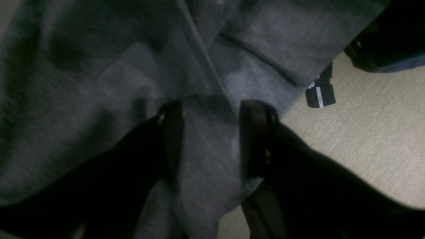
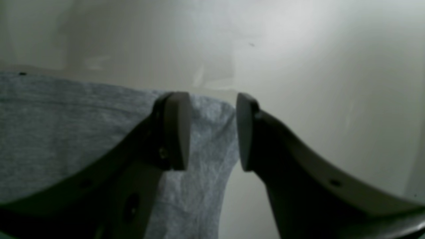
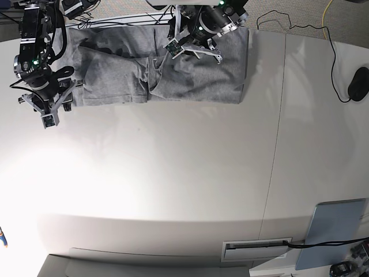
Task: Fold the T-shirt properly
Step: 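Lay the strip end over the middle and release the left gripper, then grasp the folded shirt edge with the right gripper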
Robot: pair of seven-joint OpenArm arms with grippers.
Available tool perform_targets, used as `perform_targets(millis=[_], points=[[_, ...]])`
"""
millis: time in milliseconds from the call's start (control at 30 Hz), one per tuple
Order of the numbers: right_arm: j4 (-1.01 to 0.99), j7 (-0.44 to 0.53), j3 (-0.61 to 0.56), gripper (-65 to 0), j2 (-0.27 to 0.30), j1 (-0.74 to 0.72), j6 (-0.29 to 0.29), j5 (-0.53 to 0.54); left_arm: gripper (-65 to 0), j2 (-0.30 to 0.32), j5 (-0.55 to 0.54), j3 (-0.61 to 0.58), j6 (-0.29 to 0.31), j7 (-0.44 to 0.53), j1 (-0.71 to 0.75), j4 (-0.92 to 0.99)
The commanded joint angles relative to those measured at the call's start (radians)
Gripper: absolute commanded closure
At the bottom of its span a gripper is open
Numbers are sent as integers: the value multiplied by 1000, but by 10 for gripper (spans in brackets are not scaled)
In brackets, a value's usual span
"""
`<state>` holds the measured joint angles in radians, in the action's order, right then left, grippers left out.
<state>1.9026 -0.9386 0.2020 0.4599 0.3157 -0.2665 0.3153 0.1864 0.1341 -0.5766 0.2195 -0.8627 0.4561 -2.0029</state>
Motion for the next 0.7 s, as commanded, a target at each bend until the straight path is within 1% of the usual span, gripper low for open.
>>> perform_targets(millis=[0,67,133,233,333,400,533,567,667], points=[[13,16,9,-232,17,-8,1,-2,-270,-6,2,-9,0,31,9,-15],[13,2,9,-232,17,-8,-5,13,-270,-6,0,-9,-19,62,8,-16],[13,-25,9,-232,17,-7,-50,61,-270,-6,0,-9,-25,75,4,-21],[13,-46,10,-232,17,4,-96,161,-270,-6,-29,-9,-9,73,-8,-41],[13,-53,10,-232,17,29,-116,232,-270,-6,-42,-8,-10,74,-8,-81],[13,-58,10,-232,17,52,-121,260,-270,-6,-45,7,-10,74,-7,-106],[13,-57,10,-232,16,113,-126,309,-270,-6,-116,96,-9,79,-7,-124],[13,-57,10,-232,16,128,-138,324,-270,-6,-144,128,-5,79,-7,-124],[14,-56,10,-232,14,174,-171,382,-270,-6,-255,241,53,78,-7,-124]])
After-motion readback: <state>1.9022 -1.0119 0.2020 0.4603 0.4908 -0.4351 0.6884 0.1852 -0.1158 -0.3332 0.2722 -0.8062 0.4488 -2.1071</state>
